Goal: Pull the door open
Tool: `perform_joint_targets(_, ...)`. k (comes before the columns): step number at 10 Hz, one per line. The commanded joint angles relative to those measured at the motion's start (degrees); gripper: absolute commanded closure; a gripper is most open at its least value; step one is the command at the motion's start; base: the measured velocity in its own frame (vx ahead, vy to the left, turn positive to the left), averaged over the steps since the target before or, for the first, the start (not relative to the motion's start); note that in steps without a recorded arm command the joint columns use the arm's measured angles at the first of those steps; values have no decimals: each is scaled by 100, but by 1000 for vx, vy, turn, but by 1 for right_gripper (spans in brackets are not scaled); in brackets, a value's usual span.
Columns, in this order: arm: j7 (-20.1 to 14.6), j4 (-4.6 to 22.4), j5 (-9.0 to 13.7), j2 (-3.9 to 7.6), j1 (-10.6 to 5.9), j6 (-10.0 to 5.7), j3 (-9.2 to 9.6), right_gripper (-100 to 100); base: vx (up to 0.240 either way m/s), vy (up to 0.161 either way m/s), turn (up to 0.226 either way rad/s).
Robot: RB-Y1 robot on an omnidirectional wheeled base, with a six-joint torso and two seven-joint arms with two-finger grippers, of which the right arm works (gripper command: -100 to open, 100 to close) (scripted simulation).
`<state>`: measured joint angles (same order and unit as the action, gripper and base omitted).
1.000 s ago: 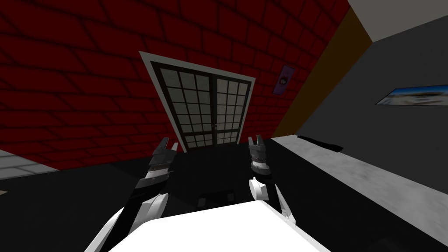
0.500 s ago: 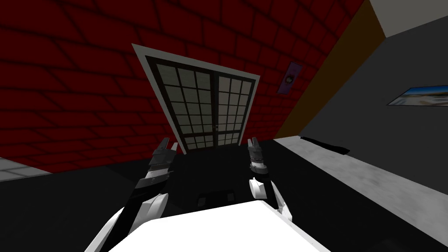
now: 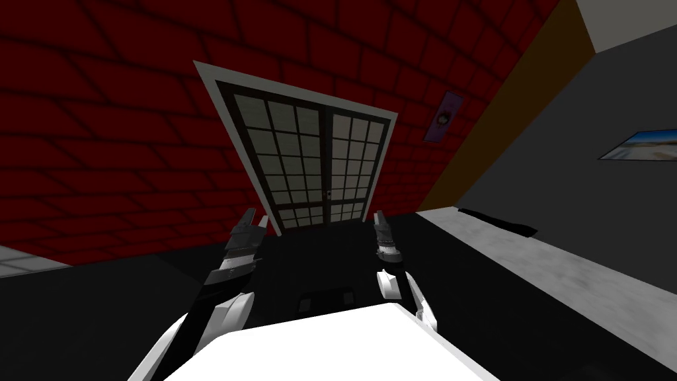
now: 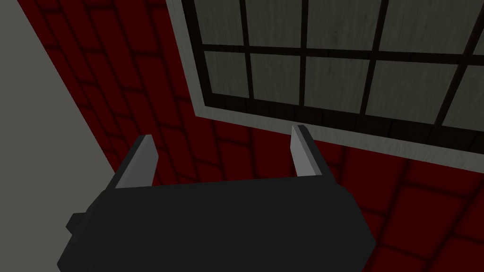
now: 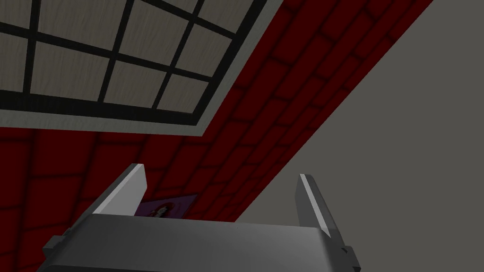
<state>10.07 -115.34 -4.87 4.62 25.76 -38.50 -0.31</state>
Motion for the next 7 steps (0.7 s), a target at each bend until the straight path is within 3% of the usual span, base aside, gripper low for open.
perform_joint_targets(1, 160, 168, -73, 21, -30, -39, -53, -100, 131, 32, 12)
perform_joint_targets(7, 798, 1041, -382, 95, -254, -242, -306, -100, 130, 57, 13)
